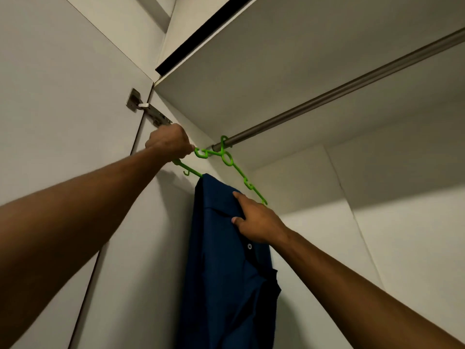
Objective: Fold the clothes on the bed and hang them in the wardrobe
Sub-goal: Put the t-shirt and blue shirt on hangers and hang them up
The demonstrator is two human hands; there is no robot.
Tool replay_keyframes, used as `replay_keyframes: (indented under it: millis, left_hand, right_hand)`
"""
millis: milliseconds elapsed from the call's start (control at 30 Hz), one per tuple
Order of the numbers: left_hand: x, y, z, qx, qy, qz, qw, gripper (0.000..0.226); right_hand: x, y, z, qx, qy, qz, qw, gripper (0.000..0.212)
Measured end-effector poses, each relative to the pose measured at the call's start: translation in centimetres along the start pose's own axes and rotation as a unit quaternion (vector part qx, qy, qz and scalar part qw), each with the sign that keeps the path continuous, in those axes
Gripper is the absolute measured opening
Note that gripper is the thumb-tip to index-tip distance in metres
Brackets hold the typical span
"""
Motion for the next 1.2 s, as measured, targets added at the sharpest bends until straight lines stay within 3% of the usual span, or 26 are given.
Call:
replay_keyframes:
  millis: [100,333,500,667,833,967,1200]
  left_hand:
    - [-0.5,0.4,-1.5,-0.001,-0.015,0.006,1.0,0.028]
    - [-3.3,1.9,-3.7,0.073,-0.073,0.123,0.987,0.043]
    - [-8.4,2.1,-4.8,0.136,-0.137,0.123,0.973,0.071]
    - [-14.6,3.0,-7.4,0.265,-0.197,0.125,0.935,0.074]
    - [-20.3,7.0,-10.6,0.359,-0.193,0.099,0.908,0.075]
    - [-26.3,13.2,-13.2,0.39,-0.163,0.084,0.902,0.072]
    - [-39.5,28.8,-17.4,0.474,-0.063,0.047,0.877,0.069]
  right_hand:
    - [-0.4,-1.4,-0.3,0.019,0.007,0.017,1.0,0.067]
    - [-1.7,-2.6,-1.6,0.05,0.003,0.033,0.998,0.064]
    - [-3.7,-3.0,-2.9,0.062,-0.024,0.082,0.994,0.062]
    - [-7.0,-4.9,-6.7,0.026,-0.037,0.127,0.991,0.065]
    - [-9.1,-5.7,-13.0,0.039,0.022,0.147,0.988,0.064]
    - [-11.1,-5.9,-20.7,0.131,0.075,0.143,0.978,0.067]
    - [-17.9,-2.9,-39.5,0.315,0.191,0.12,0.922,0.063]
Point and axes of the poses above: each hand's wrist, its own x-axis towards the middle knuckle, its own y-axis out of the back of the hand, z = x × y, the point moved 2 cm from there along x, towards the middle knuckle, and after that the axes turned 9 degrees about y, right-handed, at the moved point
